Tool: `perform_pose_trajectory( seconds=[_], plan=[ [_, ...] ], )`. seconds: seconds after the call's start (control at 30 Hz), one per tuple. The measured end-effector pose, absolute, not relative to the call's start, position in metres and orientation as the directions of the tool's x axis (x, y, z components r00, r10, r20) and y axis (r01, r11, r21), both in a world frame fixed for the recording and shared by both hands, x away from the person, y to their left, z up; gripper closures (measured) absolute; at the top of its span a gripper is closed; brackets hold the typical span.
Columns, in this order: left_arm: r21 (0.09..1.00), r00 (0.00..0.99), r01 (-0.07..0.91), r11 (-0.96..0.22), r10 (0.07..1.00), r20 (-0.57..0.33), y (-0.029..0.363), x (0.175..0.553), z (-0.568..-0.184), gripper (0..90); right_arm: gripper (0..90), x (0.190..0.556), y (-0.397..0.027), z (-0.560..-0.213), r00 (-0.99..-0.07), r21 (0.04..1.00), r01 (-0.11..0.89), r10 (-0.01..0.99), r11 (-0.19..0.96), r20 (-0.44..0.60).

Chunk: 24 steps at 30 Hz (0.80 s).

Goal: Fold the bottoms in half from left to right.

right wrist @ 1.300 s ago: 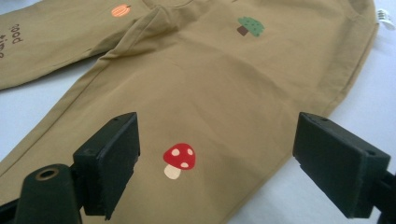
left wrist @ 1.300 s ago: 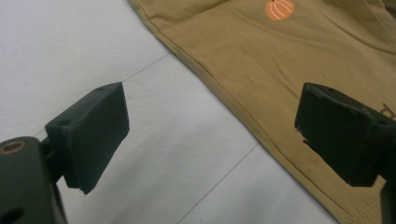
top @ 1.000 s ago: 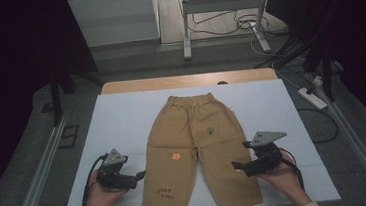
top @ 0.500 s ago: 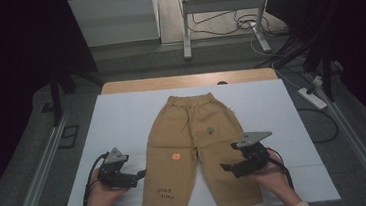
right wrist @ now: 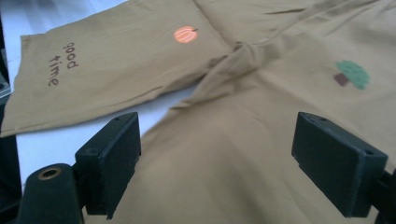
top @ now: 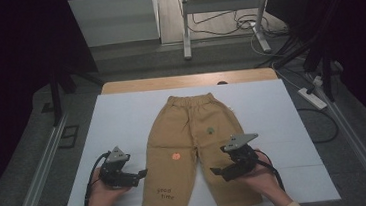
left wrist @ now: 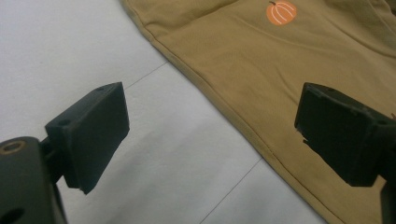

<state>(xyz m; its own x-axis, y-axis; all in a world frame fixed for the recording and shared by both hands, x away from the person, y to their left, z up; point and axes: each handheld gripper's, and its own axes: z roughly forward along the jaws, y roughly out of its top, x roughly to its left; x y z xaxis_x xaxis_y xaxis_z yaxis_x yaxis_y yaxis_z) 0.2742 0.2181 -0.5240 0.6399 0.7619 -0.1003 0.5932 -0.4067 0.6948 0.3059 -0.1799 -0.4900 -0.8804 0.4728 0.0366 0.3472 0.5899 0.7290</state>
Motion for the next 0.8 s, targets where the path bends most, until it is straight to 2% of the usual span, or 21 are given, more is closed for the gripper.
perform_pose_trajectory(
  seconds=[0.8],
  plan=[
    [0.697,0.637,0.594,-0.401,0.764,-0.102,0.218,0.277,-0.523,9.9,15.9,0.296,-0.12,-0.499,-0.928,0.706,0.296,0.369,0.643,0.053]
  ],
)
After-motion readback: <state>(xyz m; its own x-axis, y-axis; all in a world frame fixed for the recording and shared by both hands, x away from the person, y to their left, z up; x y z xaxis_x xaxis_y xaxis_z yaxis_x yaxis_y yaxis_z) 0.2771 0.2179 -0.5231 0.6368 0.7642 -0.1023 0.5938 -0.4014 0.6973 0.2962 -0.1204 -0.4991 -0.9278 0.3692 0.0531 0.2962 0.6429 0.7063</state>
